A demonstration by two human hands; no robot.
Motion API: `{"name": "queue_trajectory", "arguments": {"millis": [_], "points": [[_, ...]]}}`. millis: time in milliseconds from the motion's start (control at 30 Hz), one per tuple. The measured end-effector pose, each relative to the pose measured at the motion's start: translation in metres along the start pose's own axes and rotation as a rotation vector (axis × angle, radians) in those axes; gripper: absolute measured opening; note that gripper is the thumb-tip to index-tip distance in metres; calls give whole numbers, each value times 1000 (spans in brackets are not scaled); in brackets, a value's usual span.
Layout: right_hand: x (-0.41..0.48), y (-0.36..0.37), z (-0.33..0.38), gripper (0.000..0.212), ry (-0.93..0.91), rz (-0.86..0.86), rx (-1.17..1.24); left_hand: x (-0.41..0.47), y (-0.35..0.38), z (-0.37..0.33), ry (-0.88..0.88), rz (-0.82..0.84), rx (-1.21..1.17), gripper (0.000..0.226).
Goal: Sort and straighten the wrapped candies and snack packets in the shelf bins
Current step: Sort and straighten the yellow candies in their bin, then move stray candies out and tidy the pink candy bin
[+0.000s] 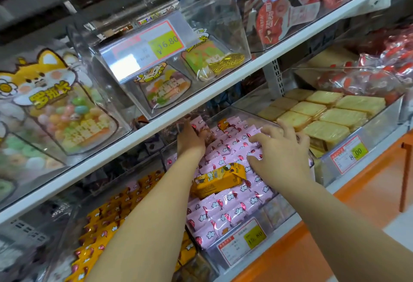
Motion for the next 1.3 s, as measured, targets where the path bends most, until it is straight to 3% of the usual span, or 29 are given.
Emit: {"name": "queue_trajectory", "arguments": {"millis": [233, 367, 467, 567, 700, 1000, 1167, 1300], "points": [[0, 1, 0, 38, -8, 8, -9, 2, 17, 8, 12, 83, 108, 43], [0, 1, -1, 38, -16, 3, -6, 2, 3, 11, 88, -74, -43, 56], [1, 2, -1, 37, -12, 7, -1, -6, -4, -2, 297, -151, 132, 44], [1, 3, -2, 36, -7, 6, -2, -13, 14, 1, 417, 8, 353, 45], [0, 3, -1, 35, -8, 1, -6, -8, 25, 11, 399, 153, 522, 47], [0, 1, 0, 33, -1, 13, 18, 5, 36, 18, 285, 430, 464, 52], [1, -7, -3, 30, -4, -35, 146, -1, 25, 7, 204, 435, 392, 51], [0, -19, 2, 27, -137, -116, 142, -11, 15, 15, 163, 364, 122, 41]]}}
Point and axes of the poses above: each hand's wrist, its own x-axis towards the middle knuckle, its own y-axis out of the palm, z = x × y, the point moved 5 cm from there along x, towards the middle knuckle, and after that the axes turned 7 degrees about -y, right-handed, at the moved point
